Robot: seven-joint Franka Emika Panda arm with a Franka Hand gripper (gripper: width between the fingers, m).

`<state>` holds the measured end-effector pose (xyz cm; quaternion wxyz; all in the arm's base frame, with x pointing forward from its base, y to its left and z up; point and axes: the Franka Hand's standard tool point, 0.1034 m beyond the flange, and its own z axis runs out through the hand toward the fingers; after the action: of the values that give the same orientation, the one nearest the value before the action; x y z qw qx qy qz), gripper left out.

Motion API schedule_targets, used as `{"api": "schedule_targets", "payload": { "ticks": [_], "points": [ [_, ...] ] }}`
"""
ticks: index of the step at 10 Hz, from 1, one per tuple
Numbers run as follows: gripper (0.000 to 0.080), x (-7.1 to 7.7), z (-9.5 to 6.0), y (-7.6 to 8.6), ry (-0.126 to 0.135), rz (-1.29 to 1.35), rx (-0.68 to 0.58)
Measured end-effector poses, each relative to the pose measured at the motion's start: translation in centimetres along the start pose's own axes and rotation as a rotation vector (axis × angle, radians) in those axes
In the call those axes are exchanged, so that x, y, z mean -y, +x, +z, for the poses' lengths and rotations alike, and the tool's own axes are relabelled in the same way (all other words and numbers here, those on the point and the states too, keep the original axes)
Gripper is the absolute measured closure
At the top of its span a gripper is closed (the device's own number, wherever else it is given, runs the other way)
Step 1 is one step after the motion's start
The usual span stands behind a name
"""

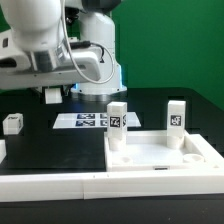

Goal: Assemble square table

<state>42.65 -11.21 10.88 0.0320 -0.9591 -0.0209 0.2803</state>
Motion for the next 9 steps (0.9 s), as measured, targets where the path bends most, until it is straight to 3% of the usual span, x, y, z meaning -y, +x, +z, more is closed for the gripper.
{"api": "schedule_targets", "payload": {
  "ticks": [1,2,6,9],
  "points": [
    [0.0509,-0.2,-1.5,0.6,-0.002,0.002,-0.058],
    [0.0509,-0.4,-2.1,1.4,-0.015,-0.005,-0.111],
    [0.0509,-0.7,-2.1,2.2,-0.053,0.0,-0.363],
    [0.0509,2.3,-4.6,4.7,-0.051,0.04,-0.528]
  ]
}}
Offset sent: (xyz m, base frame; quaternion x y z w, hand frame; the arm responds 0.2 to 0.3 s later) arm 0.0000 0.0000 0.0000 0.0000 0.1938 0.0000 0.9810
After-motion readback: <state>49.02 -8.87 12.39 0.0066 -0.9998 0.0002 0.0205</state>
